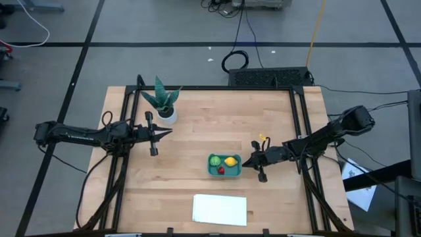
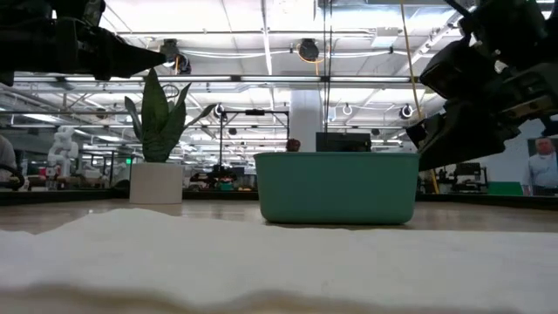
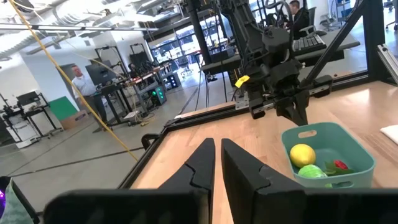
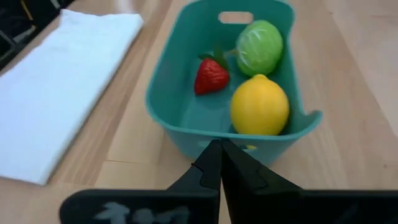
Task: Pick and placing Produce into tupperware
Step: Adjust the blue bin
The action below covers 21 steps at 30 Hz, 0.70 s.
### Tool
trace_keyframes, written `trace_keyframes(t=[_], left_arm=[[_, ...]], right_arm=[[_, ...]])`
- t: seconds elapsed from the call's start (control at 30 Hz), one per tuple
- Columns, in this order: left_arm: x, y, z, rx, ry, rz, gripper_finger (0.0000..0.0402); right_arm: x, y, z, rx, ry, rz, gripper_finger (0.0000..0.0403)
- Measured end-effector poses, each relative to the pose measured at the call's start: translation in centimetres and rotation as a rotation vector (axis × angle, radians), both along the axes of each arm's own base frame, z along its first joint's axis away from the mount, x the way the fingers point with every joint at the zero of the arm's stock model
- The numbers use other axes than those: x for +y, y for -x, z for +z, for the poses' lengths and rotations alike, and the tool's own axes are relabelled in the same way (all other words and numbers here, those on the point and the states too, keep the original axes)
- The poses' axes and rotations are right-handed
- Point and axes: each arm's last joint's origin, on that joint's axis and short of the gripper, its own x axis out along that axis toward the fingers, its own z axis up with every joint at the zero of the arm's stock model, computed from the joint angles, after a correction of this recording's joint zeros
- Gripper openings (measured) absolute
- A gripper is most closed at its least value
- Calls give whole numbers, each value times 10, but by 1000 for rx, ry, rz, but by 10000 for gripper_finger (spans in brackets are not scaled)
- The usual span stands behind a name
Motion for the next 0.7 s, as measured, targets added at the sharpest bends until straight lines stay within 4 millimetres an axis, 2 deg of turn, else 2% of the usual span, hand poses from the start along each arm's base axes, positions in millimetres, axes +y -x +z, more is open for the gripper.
trace_keyframes(t=[0.7], left_arm=[[0, 0, -1, 12, 10, 0, 33]], right_arm=[[-9, 0, -4, 39, 30, -20, 0]])
